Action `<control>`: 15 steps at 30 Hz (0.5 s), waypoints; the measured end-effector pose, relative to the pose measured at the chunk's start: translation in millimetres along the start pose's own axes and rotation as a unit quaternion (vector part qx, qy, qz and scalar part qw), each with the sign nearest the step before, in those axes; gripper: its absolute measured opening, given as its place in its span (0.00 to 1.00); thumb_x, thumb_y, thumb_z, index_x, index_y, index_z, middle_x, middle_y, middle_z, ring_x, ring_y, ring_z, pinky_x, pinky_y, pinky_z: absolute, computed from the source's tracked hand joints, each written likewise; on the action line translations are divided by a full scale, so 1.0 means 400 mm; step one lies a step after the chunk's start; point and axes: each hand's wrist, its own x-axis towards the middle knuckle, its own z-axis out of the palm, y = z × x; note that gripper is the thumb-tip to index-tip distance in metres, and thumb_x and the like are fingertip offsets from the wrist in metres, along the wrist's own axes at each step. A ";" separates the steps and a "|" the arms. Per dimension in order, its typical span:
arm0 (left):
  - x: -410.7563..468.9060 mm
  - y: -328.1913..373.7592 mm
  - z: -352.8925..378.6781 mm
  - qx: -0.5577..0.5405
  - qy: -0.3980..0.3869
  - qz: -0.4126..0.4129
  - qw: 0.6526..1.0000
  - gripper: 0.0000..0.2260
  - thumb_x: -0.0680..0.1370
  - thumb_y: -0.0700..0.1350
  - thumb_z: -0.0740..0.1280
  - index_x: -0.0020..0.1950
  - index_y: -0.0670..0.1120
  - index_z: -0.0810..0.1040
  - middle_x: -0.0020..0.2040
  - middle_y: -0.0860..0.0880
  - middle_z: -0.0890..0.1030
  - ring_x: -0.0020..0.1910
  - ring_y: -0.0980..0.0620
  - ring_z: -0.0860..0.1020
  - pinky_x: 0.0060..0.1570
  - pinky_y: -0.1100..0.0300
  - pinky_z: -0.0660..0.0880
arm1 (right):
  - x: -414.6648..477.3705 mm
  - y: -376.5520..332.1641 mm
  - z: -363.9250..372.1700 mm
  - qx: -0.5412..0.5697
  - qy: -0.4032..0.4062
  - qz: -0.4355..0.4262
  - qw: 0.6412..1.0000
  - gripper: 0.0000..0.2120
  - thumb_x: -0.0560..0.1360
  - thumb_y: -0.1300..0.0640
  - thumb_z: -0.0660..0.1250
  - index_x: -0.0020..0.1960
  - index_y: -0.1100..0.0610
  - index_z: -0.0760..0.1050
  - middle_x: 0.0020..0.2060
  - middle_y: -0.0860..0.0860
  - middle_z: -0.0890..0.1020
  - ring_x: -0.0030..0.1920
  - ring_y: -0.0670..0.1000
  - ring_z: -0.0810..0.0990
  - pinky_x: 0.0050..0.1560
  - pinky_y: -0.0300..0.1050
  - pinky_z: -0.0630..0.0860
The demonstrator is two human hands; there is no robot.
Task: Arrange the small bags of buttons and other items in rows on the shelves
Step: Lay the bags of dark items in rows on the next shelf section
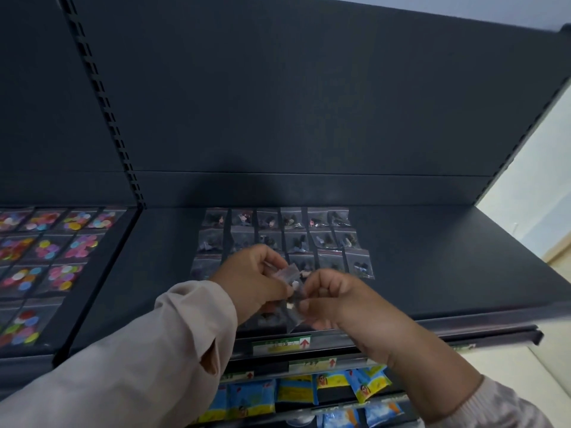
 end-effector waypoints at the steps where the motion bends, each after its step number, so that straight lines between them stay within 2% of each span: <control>1: 0.004 0.001 0.006 0.015 -0.001 0.012 1.000 0.11 0.70 0.34 0.72 0.44 0.48 0.75 0.39 0.45 0.78 0.36 0.48 0.78 0.40 0.52 0.79 | 0.000 0.001 -0.003 -0.005 -0.008 -0.001 1.000 0.06 0.72 0.66 0.69 0.43 0.56 0.76 0.36 0.52 0.79 0.37 0.49 0.77 0.40 0.41 0.73; 3: 0.011 0.002 0.019 0.038 -0.004 0.036 0.999 0.11 0.70 0.35 0.72 0.45 0.48 0.75 0.38 0.45 0.79 0.35 0.47 0.77 0.41 0.49 0.78 | 0.000 -0.003 -0.007 -0.011 -0.009 -0.010 1.000 0.06 0.72 0.65 0.69 0.44 0.55 0.77 0.36 0.50 0.80 0.37 0.47 0.76 0.38 0.38 0.71; 5: 0.018 0.000 0.032 0.047 0.002 0.050 0.998 0.11 0.70 0.37 0.72 0.45 0.50 0.74 0.39 0.46 0.79 0.36 0.47 0.77 0.43 0.48 0.79 | 0.004 -0.002 -0.013 -0.022 0.000 -0.012 1.000 0.06 0.72 0.65 0.69 0.44 0.55 0.78 0.34 0.48 0.80 0.33 0.43 0.75 0.34 0.35 0.70; 7: 0.022 -0.007 0.036 0.068 0.024 0.062 0.995 0.10 0.71 0.41 0.73 0.44 0.52 0.74 0.40 0.49 0.79 0.39 0.50 0.78 0.44 0.52 0.79 | 0.012 0.005 -0.025 -0.028 0.031 0.002 0.999 0.04 0.72 0.64 0.69 0.44 0.57 0.78 0.33 0.49 0.80 0.30 0.43 0.74 0.32 0.36 0.69; 9: 0.022 -0.023 0.030 0.135 0.047 0.076 0.987 0.09 0.73 0.44 0.71 0.44 0.55 0.72 0.42 0.54 0.78 0.42 0.56 0.77 0.45 0.60 0.77 | 0.026 0.022 -0.044 -0.031 0.086 0.035 0.995 0.03 0.72 0.63 0.70 0.45 0.60 0.77 0.33 0.51 0.79 0.30 0.45 0.74 0.32 0.37 0.70; 13: 0.005 -0.050 0.016 0.297 0.038 0.100 0.949 0.04 0.77 0.47 0.65 0.51 0.54 0.73 0.50 0.57 0.76 0.47 0.58 0.74 0.51 0.63 0.72 | 0.062 0.059 -0.068 -0.080 0.148 0.082 0.982 0.04 0.74 0.61 0.68 0.41 0.58 0.75 0.30 0.52 0.78 0.29 0.46 0.74 0.31 0.39 0.71; 15: -0.004 -0.061 0.020 0.378 0.004 0.110 0.919 0.08 0.78 0.48 0.62 0.57 0.53 0.74 0.56 0.56 0.74 0.51 0.57 0.72 0.52 0.64 0.69 | 0.077 0.068 -0.065 -0.095 0.147 0.085 0.981 0.05 0.75 0.61 0.68 0.40 0.58 0.75 0.31 0.52 0.78 0.29 0.46 0.75 0.31 0.38 0.72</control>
